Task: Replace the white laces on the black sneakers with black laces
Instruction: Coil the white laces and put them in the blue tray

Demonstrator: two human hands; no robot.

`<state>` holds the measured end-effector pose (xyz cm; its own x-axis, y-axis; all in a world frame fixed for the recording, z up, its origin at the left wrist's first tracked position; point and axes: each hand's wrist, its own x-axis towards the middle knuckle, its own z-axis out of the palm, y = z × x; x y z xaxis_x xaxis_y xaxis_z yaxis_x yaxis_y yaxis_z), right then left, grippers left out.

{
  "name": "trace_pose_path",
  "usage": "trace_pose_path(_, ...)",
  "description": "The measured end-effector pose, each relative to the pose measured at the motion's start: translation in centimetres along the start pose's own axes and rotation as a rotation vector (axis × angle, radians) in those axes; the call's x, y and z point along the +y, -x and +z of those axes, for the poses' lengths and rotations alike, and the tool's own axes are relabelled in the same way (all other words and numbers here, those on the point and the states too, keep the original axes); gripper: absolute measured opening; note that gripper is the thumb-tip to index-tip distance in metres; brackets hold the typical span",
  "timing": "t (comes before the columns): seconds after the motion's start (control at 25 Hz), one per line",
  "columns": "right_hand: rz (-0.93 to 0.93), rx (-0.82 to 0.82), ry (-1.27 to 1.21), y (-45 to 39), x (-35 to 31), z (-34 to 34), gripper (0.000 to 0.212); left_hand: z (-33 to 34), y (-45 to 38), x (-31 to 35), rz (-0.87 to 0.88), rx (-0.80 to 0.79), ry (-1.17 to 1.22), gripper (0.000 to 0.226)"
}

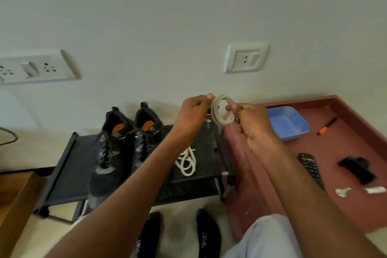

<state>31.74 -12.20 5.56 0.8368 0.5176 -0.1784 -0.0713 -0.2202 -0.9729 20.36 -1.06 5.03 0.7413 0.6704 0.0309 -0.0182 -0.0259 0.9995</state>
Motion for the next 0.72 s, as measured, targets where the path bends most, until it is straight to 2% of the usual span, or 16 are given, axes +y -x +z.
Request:
trace_pose_path(0.12, 0.055, 0.041, -0.042, -1.6, 0.2, -6.0, 0.020, 4.8, -1.3, -0.3, 0.024, -0.086, -0.063, 0.024)
trace_pose_path(0.2, 0.056, 0.084, 0.051, -3.9, 0.3, -9.5, 0.017, 8.1, -3.0, -0.5, 0.009, -0.091, -0.157, 0.017)
trace_pose_path(0.4, 0.048, 0.102, 0.542, -10.8, 0.9, -13.2, 0.017, 12.7, -7.6, -2.1, -0.030, -0.068, -0.566, 0.013)
trace_pose_path(0.52, 0.066, -0.018, 0.896, -13.0, 2.3, -13.4, 0.026, 13.8, -8.5, -3.5, -0.030, -0.144, -0.777, 0.012)
trace_pose_path(0.6, 0.069, -0.122, 1.042, -13.8, 4.0, -13.1, 0.033, 14.1, -8.0, -4.3, -0.016, -0.210, -0.867, 0.013)
trace_pose_path(0.72, 0.023, -0.135, 1.210, -14.2, 6.2, -12.5, 0.041, 13.4, -6.4, -5.1, 0.087, -0.201, -0.881, 0.019)
